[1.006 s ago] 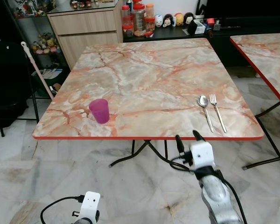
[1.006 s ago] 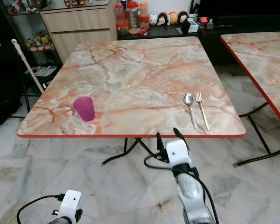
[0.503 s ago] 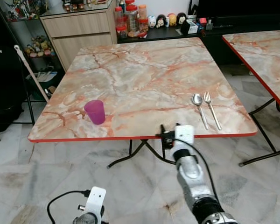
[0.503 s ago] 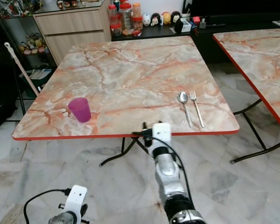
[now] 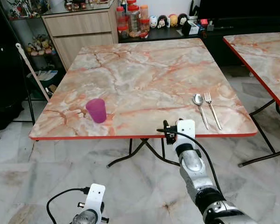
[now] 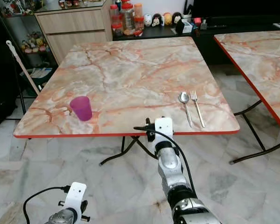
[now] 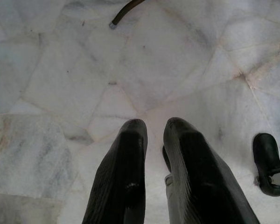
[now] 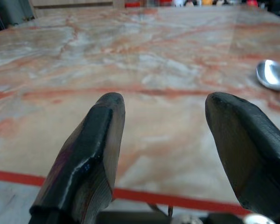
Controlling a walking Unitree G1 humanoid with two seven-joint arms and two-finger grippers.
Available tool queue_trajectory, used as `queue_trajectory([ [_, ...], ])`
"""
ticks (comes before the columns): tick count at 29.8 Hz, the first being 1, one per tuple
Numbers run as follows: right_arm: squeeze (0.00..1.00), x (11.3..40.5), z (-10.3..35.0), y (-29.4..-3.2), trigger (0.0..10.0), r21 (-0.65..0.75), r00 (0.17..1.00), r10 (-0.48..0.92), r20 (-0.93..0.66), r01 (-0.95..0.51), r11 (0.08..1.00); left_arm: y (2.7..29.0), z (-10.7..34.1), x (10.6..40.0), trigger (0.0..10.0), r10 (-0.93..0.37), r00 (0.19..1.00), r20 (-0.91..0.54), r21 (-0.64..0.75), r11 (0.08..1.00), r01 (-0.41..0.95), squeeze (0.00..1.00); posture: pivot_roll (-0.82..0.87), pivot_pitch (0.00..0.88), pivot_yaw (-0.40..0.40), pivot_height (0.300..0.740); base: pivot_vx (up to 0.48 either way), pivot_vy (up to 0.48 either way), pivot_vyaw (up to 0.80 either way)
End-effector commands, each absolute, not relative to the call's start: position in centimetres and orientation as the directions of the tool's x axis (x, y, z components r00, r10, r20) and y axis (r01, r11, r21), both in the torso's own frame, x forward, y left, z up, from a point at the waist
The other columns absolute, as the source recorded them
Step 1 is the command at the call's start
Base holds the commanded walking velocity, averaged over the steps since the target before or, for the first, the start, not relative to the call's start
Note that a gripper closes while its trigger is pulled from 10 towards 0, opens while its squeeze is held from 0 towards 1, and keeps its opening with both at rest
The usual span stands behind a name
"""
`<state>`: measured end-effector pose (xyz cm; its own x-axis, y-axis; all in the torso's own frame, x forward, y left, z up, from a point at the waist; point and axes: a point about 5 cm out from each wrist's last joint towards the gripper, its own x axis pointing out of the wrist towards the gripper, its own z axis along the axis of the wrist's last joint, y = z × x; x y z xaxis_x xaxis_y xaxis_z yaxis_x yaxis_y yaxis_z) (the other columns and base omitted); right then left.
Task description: Setting the table
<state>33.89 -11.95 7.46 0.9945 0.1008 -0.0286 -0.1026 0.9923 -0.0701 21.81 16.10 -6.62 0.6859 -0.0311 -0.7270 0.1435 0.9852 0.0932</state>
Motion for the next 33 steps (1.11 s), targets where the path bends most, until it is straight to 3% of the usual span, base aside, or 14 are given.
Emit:
queue_trajectory([
  [1,0.0,34.1,7.8,-11.9,10.0,-0.065,0.996,0.093,-0.015,-0.094,0.993,16.4,-6.7,21.7,10.0,-0.015,0.673,-0.74,0.099,0.986,0.131,0.0,-0.1,0.0,0.074,0.74,0.0,0.0,0.0],
  [14,0.0,34.2,7.6,-14.0,10.0,-0.071,1.0,-0.006,-0.016,0.005,0.997,16.5,-6.7,21.7,10.0,-0.024,0.671,-0.741,0.105,0.983,0.152,0.0,-0.1,0.0,0.103,0.74,0.0,0.0,0.0],
  [33,0.0,34.3,7.7,-13.3,10.0,-0.039,1.0,0.023,-0.015,-0.023,0.999,16.4,-6.9,21.2,10.0,-0.034,0.669,-0.743,0.106,0.98,0.167,0.0,-0.07,0.0,0.091,0.74,0.0,-0.067,-0.07],
])
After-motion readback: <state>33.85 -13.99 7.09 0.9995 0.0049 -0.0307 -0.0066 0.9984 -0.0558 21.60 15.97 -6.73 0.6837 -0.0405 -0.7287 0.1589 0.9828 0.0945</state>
